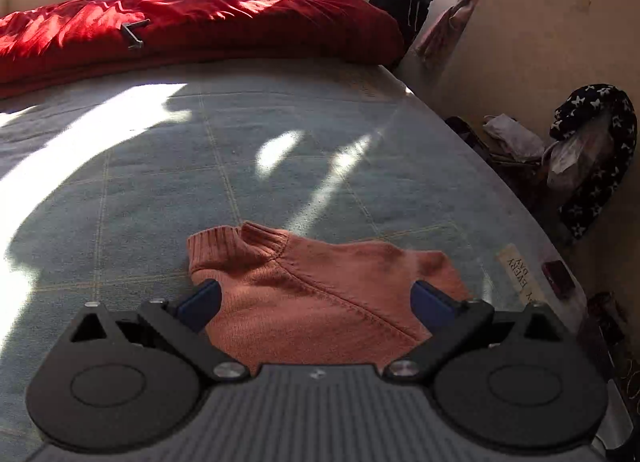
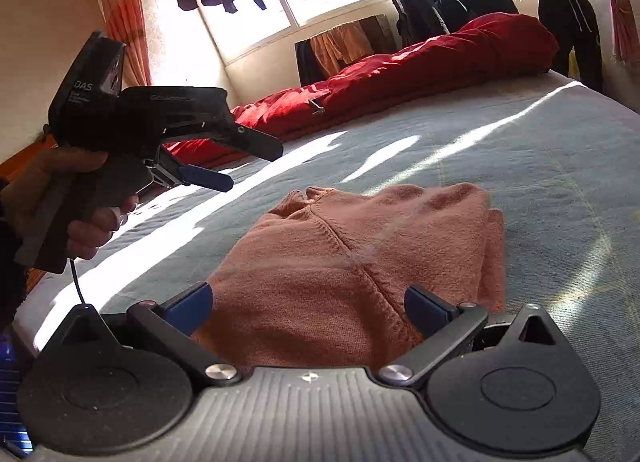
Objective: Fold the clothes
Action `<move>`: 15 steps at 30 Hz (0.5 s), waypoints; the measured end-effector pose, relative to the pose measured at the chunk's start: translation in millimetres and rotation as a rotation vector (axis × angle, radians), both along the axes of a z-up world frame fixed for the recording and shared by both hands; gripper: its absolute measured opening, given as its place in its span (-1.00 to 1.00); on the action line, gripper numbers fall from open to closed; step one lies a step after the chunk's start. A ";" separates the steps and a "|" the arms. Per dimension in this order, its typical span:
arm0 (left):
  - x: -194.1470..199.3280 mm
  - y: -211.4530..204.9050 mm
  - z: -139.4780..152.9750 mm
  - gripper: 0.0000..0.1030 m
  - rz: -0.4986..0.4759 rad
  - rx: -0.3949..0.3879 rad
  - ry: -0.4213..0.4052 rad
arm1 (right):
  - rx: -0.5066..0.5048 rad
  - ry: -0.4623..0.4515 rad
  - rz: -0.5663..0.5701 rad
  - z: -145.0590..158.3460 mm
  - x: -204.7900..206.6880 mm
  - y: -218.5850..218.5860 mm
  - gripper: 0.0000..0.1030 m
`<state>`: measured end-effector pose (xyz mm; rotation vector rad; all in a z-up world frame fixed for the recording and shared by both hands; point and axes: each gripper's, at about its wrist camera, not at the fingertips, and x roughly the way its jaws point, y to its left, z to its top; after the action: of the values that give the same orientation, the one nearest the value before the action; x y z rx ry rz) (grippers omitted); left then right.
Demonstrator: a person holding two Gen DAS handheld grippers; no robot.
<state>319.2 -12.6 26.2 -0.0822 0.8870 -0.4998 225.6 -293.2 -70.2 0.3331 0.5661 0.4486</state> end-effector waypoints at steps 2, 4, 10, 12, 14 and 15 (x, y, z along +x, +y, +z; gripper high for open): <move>-23.5 10.5 1.8 0.94 -0.015 -0.014 -0.009 | 0.056 0.008 -0.004 0.1 -0.3 -6.5 1.00; -46.3 15.3 -3.5 0.94 -0.055 -0.040 -0.006 | 0.117 0.015 -0.008 0.9 -1.3 -14.5 1.00; -77.9 -6.3 -37.1 0.94 -0.174 -0.100 0.003 | 0.226 0.054 -0.135 8.8 -15.4 -45.7 1.00; -74.7 -15.3 -50.9 0.94 -0.186 -0.086 0.016 | 0.255 0.080 -0.188 6.8 -24.8 -57.3 1.00; -76.8 -17.1 -63.9 0.94 -0.180 -0.071 0.030 | 0.267 0.115 -0.228 3.0 -33.3 -67.2 1.00; -76.6 -16.3 -65.2 0.95 -0.177 -0.082 0.028 | 0.264 0.128 -0.245 2.1 -36.6 -70.6 1.00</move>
<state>242.6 -28.8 -39.0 -0.0859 0.9060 -0.7014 189.0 -363.9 -68.1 0.6799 0.5822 0.2659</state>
